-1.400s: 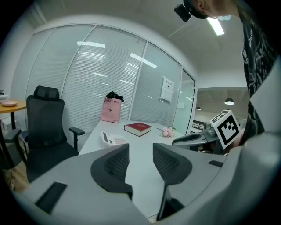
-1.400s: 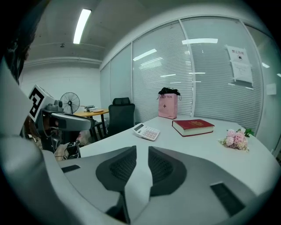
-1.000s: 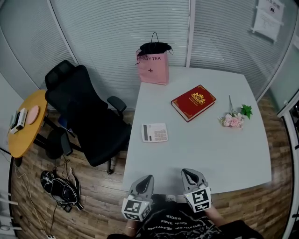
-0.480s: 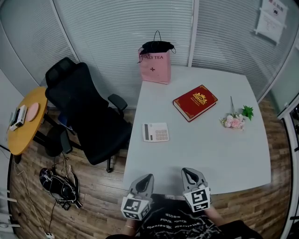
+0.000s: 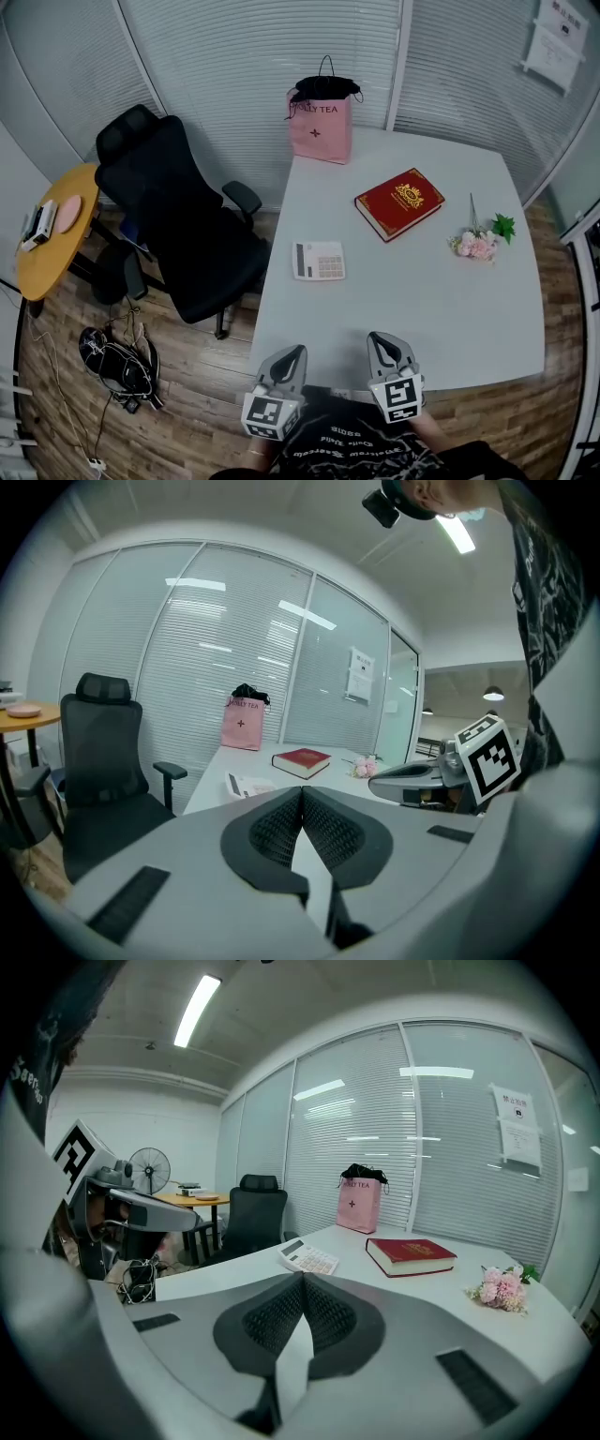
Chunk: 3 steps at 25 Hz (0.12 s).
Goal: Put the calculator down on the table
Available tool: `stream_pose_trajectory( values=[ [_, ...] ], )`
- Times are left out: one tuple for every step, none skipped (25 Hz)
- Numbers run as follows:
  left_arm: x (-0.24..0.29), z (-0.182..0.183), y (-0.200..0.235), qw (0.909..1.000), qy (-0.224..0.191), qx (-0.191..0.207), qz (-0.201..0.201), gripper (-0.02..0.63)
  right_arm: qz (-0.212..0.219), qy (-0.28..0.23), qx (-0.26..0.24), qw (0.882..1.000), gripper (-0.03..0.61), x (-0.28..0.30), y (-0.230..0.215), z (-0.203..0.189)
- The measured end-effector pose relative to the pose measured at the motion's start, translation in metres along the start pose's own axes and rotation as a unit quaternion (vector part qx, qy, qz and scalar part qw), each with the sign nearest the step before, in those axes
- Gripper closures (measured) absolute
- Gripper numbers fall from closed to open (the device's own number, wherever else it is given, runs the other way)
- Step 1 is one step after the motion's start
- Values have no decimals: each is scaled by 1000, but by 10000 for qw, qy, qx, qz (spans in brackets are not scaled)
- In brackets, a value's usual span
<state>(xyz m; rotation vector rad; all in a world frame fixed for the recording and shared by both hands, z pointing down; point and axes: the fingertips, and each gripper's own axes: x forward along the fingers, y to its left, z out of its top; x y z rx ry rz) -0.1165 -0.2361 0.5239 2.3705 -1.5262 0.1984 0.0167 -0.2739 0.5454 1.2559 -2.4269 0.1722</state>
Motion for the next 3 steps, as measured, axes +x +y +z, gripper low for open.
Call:
stream_pose_trajectory(
  values=[
    [0,-1,0,10000,5,36,-4,594,2,-13,-32,10000,572,1,1,0],
    [-1,-1,1,10000,4,65,-3,594,6,-36,-76,10000,572,2,2,0],
    [-1,-1,2,10000,2,92,0,594,9,-65,-129,9999,572,3,3,0]
  ],
)
